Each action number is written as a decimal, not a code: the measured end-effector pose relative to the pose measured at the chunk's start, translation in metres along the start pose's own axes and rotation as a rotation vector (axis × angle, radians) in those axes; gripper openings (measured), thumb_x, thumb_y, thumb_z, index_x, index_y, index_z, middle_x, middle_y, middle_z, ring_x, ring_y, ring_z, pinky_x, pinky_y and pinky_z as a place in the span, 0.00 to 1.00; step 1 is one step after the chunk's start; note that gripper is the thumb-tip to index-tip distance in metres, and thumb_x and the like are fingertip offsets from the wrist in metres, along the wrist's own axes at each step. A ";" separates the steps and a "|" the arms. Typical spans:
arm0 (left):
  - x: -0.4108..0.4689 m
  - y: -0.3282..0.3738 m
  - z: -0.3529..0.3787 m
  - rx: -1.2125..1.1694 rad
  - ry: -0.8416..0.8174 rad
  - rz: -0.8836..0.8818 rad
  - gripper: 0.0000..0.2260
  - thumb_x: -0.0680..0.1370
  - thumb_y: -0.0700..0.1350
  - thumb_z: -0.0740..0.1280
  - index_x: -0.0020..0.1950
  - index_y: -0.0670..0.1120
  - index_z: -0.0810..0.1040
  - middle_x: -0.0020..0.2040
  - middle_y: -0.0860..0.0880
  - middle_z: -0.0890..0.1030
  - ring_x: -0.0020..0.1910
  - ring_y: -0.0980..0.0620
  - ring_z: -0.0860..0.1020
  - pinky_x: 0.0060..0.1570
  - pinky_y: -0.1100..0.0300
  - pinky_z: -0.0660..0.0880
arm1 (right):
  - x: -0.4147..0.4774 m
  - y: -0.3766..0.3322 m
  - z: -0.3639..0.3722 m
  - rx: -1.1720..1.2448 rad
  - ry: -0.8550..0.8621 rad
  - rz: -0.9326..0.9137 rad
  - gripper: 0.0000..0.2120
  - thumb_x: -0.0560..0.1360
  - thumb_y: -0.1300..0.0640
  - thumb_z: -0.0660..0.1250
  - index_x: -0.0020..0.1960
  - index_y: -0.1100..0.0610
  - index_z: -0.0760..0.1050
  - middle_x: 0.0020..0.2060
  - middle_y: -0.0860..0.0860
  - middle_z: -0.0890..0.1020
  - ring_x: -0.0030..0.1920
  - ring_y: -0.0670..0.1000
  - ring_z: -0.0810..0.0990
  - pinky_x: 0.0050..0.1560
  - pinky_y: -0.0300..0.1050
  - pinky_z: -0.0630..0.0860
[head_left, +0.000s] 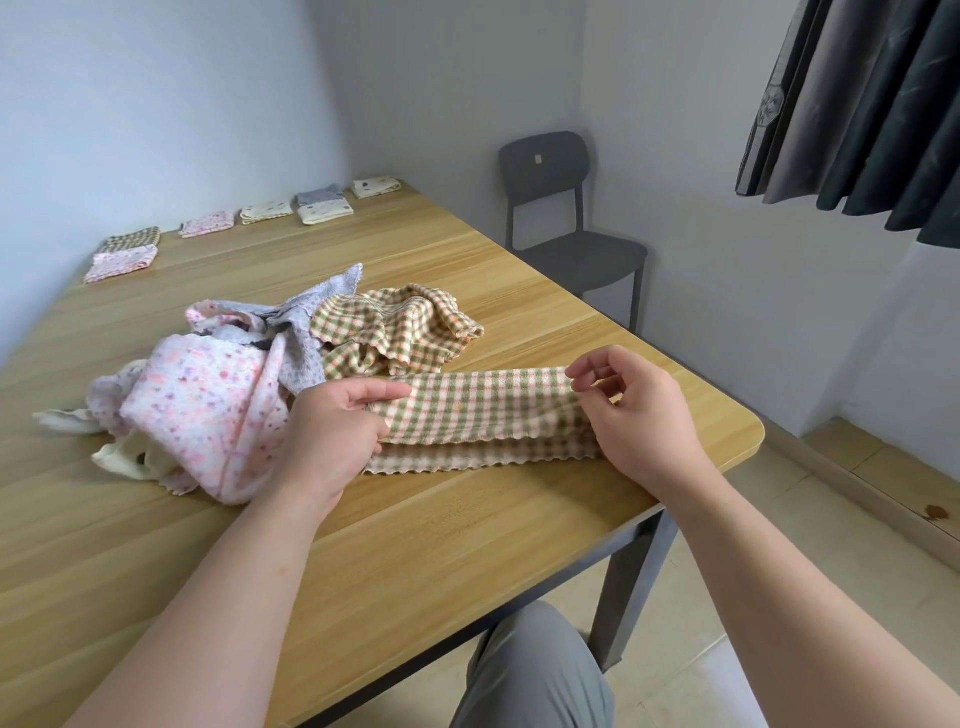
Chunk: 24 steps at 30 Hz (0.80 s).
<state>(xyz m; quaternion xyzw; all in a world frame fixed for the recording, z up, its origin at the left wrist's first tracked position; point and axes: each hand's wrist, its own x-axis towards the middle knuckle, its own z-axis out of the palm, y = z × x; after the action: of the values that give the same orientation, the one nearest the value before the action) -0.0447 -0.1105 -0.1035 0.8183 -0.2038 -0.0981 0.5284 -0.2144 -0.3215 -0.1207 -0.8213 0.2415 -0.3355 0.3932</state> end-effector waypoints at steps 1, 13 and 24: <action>-0.001 0.001 0.000 -0.001 -0.005 0.005 0.25 0.71 0.26 0.64 0.47 0.56 0.87 0.61 0.54 0.82 0.47 0.44 0.80 0.46 0.38 0.80 | 0.000 0.000 0.000 -0.008 0.009 -0.002 0.14 0.77 0.66 0.64 0.50 0.47 0.79 0.44 0.40 0.81 0.47 0.39 0.78 0.41 0.29 0.75; -0.007 0.003 0.006 0.215 -0.065 0.048 0.27 0.72 0.27 0.62 0.51 0.58 0.85 0.45 0.67 0.76 0.23 0.52 0.67 0.28 0.56 0.68 | -0.001 -0.001 0.001 0.004 -0.043 0.021 0.11 0.75 0.65 0.66 0.48 0.50 0.81 0.39 0.45 0.81 0.43 0.42 0.78 0.38 0.38 0.78; -0.006 0.002 0.007 0.217 -0.036 0.026 0.25 0.72 0.28 0.63 0.51 0.58 0.86 0.41 0.57 0.83 0.24 0.51 0.66 0.26 0.58 0.65 | -0.001 0.000 -0.001 0.014 -0.024 -0.026 0.16 0.71 0.67 0.68 0.48 0.46 0.79 0.44 0.40 0.81 0.48 0.39 0.79 0.45 0.33 0.79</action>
<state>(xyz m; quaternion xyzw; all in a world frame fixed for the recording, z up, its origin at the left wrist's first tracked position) -0.0531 -0.1140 -0.1045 0.8662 -0.2331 -0.0833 0.4341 -0.2163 -0.3213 -0.1205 -0.8255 0.2238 -0.3325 0.3974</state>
